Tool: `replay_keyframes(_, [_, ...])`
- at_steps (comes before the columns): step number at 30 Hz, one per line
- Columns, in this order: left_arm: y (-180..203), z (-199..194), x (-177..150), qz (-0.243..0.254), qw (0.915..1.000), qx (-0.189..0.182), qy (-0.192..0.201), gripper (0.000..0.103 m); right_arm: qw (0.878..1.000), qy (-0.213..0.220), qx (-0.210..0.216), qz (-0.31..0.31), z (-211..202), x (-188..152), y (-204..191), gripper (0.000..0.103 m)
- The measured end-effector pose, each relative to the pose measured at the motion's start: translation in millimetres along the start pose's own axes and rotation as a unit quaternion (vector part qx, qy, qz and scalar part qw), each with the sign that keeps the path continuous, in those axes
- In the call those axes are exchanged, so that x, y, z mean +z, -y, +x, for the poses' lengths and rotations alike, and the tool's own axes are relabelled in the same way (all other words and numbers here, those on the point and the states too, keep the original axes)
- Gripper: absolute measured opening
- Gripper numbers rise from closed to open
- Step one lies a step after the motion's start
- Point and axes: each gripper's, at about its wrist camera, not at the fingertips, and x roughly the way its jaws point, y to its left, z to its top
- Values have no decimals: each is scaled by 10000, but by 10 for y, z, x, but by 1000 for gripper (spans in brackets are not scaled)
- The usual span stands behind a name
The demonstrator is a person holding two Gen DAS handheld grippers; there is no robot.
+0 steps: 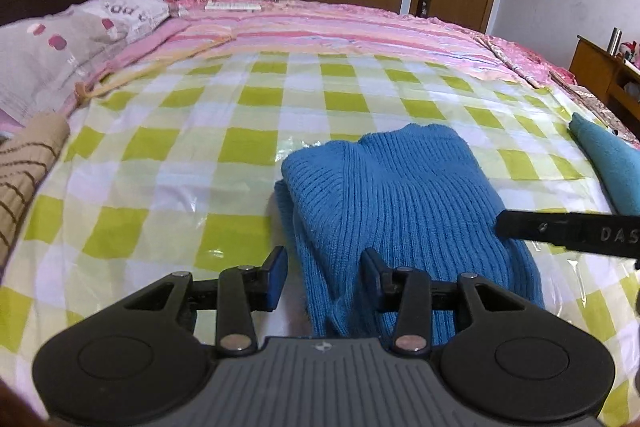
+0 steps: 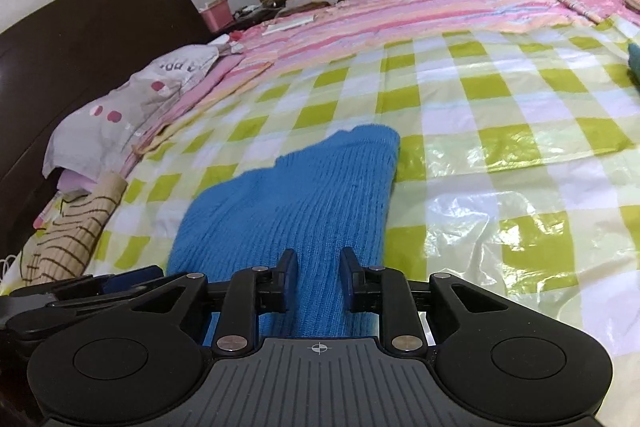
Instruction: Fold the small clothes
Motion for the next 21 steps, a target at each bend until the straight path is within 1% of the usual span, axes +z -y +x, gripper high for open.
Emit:
replay_keyframes(4, [25,-183,-66,99,9998,15,149,47,9997,187,22,-177,-231,-50,-94,21])
replay_keyframes(7, [38,-269,-139,154,9998,-28,158,47,9994,184,81,-284,-335,-161,-169,21])
replay_keyframes(9, [48,-278,-205,183,9998,-22,122,47,9994,89,101,-324,-333,-247,-191,21])
replay_keyframes(14, [56,-178,-335,223,9996,70,-137,47,9995,-191,-48,-242,-194,-390,-159,21])
replay_keyframes(18, [71,-165,-358,240,9995,116,-184,47,9992,-251,-147,-279,-171,-424,-149,21])
replay_keyframes(21, [75,-200,-373,233,9995,123,-169,47,9993,-211,-171,-241,-238,-430,-166,22])
